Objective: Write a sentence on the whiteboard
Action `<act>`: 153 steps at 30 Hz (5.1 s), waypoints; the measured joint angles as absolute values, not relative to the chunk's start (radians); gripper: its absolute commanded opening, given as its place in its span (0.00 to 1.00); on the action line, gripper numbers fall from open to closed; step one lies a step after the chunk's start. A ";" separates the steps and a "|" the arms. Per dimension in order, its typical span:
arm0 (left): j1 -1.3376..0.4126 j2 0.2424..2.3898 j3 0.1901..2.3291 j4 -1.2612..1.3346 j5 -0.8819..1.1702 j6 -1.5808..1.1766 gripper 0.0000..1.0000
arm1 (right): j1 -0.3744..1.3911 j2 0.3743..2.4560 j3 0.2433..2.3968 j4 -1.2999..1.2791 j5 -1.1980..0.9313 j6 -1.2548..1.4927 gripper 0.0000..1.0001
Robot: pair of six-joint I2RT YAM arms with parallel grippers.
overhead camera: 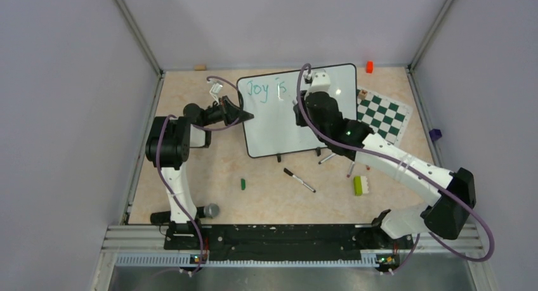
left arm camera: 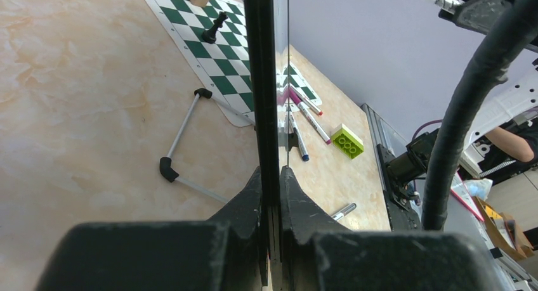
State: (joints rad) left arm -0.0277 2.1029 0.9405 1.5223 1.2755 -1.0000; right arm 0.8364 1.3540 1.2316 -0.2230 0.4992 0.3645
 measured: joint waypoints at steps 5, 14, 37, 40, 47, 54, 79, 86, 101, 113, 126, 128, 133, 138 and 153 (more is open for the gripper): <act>-0.029 2.103 0.941 1.522 1.274 -1.000 0.00 | 0.883 1.356 1.268 -0.272 0.480 0.360 0.00; -0.043 2.103 0.941 1.524 1.262 -0.999 0.00 | 0.965 1.489 1.388 -0.350 0.512 0.360 0.00; -0.046 2.103 0.942 1.524 1.263 -1.000 0.00 | 0.988 1.636 1.427 -0.342 0.561 0.359 0.00; -0.046 2.103 0.943 1.524 1.263 -1.000 0.00 | 0.988 1.636 1.413 -0.339 0.564 0.359 0.00; -0.047 2.103 0.944 1.524 1.263 -1.000 0.00 | 0.989 1.642 1.409 -0.347 0.563 0.361 0.00; -0.048 2.103 0.944 1.524 1.263 -1.000 0.00 | 0.989 1.686 1.411 -0.363 0.564 0.368 0.00; -0.048 2.104 0.946 1.524 1.266 -1.000 0.00 | 0.989 1.720 1.442 -0.367 0.632 0.387 0.00; -0.048 2.104 0.946 1.524 1.266 -1.000 0.00 | 0.989 1.749 1.455 -0.368 0.641 0.386 0.00; -0.048 2.104 0.946 1.518 1.262 -0.999 0.00 | 0.994 1.776 1.483 -0.367 0.656 0.377 0.00; -0.048 2.104 0.946 1.514 1.259 -0.996 0.00 | 0.994 1.818 1.554 -0.427 0.569 0.359 0.00; -0.048 2.104 0.946 1.515 1.261 -0.996 0.00 | 0.992 1.834 1.594 -0.551 0.550 0.360 0.00; -0.048 2.104 0.946 1.515 1.261 -0.996 0.00 | 0.992 1.834 1.594 -0.561 0.558 0.362 0.00; -0.048 2.104 0.946 1.515 1.260 -0.996 0.00 | 0.992 1.827 1.584 -0.558 0.577 0.371 0.00; -0.048 2.104 0.946 1.518 1.263 -0.996 0.00 | 0.987 1.729 1.449 -0.451 0.576 0.371 0.00; -0.049 2.104 0.946 1.518 1.263 -0.996 0.00 | 0.959 1.622 1.349 -0.319 0.574 0.368 0.00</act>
